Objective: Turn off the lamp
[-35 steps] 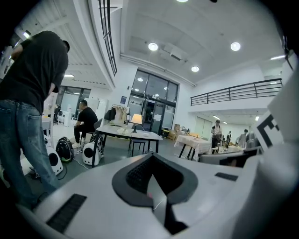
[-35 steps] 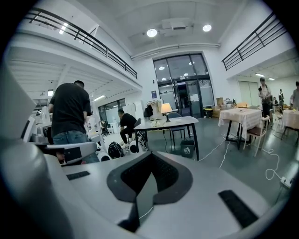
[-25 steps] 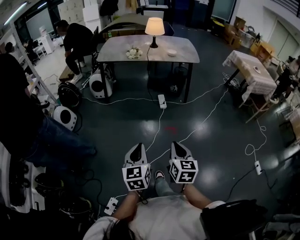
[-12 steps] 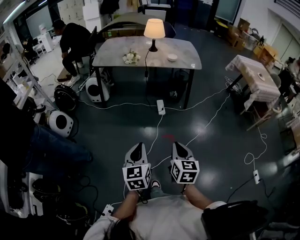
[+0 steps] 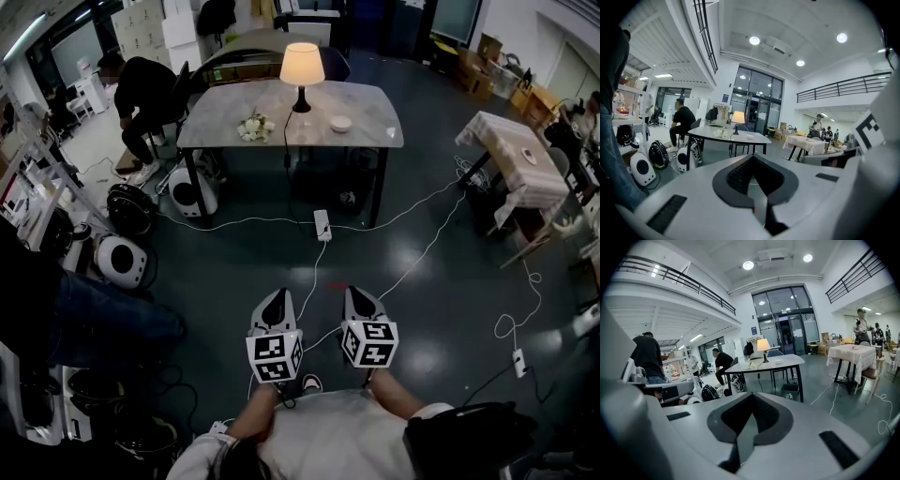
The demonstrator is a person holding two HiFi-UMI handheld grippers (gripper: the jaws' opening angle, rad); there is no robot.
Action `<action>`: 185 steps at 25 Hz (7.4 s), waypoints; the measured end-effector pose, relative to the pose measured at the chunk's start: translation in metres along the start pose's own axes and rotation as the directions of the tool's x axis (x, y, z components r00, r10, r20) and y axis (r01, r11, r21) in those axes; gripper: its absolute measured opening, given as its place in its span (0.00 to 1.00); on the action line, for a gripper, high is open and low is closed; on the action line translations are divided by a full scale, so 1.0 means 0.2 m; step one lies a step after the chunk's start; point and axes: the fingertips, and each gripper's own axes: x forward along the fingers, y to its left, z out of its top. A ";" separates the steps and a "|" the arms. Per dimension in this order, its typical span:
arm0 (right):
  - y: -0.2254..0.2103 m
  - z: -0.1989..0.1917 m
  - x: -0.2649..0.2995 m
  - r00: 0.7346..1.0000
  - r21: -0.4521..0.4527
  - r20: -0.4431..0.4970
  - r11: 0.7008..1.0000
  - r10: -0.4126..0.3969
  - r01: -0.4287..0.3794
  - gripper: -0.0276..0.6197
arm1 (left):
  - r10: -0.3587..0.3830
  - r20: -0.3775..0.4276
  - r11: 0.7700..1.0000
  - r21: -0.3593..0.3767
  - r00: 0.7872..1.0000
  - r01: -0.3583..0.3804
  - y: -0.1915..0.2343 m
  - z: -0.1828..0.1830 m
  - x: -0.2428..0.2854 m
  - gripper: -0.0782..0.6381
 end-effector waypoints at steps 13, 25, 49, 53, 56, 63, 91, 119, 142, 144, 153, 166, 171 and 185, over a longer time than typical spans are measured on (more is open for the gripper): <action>-0.08 -0.02 0.15 0.999 0.022 -0.033 0.999 0.033 -0.032 0.04 | 0.052 -0.028 0.998 0.021 0.998 -0.052 0.04 0.00 0.15 0.10; -0.10 0.13 0.42 0.999 0.018 -0.019 1.000 0.026 -0.026 0.04 | 0.008 -0.020 0.999 0.041 1.000 -0.007 0.08 0.11 0.45 0.10; 0.00 0.59 1.35 0.999 -0.045 -0.006 0.998 0.050 -0.050 0.04 | -0.062 0.035 0.998 0.035 0.997 0.061 0.49 0.48 1.30 0.10; 0.03 0.65 1.50 0.998 -0.043 0.006 0.997 0.058 -0.057 0.04 | -0.064 0.025 0.997 0.042 0.998 0.063 0.57 0.51 1.42 0.10; 0.03 0.66 1.58 0.999 -0.034 0.002 0.998 0.048 -0.048 0.04 | -0.068 0.018 0.997 0.049 0.997 0.067 0.62 0.52 1.49 0.10; 0.02 0.66 1.71 0.999 -0.022 -0.024 0.999 0.030 -0.031 0.04 | -0.067 0.009 0.997 0.036 0.998 0.066 0.73 0.52 1.59 0.10; -0.07 0.69 2.04 0.996 0.011 -0.089 1.000 0.008 -0.007 0.04 | 0.038 -0.076 0.999 -0.016 0.996 -0.040 1.04 0.44 1.76 0.10; -0.45 1.05 2.82 0.965 -0.051 -0.201 0.982 0.168 -0.182 0.04 | 0.180 -0.136 0.983 -0.016 0.974 -0.184 1.01 0.63 2.57 0.10; -0.60 0.87 3.12 0.902 0.015 -0.336 0.958 0.273 -0.285 0.04 | 0.314 -0.233 0.942 -0.041 0.920 -0.332 1.09 0.47 2.81 0.10; -0.59 0.85 3.16 0.898 0.013 -0.350 0.960 0.265 -0.279 0.04 | 0.305 -0.236 0.945 -0.043 0.923 -0.323 1.12 0.47 2.85 0.10; -0.48 0.85 3.22 0.888 -0.009 -0.371 0.955 0.271 -0.295 0.04 | 0.263 -0.274 0.953 -0.076 0.925 -0.293 1.20 0.41 2.92 0.10; -0.45 0.58 3.36 0.864 0.004 -0.430 0.957 0.263 -0.289 0.04 | 0.236 -0.350 0.948 -0.123 0.907 -0.294 1.28 0.10 2.95 0.10; -0.51 0.39 3.39 0.856 0.038 -0.455 0.966 0.245 -0.256 0.04 | 0.223 -0.394 0.942 -0.149 0.892 -0.301 1.27 -0.13 2.96 0.10; -0.61 -0.04 3.59 0.867 0.046 -0.431 0.965 0.252 -0.258 0.04 | 0.231 -0.413 0.925 -0.187 0.881 -0.331 1.34 -0.72 3.11 0.10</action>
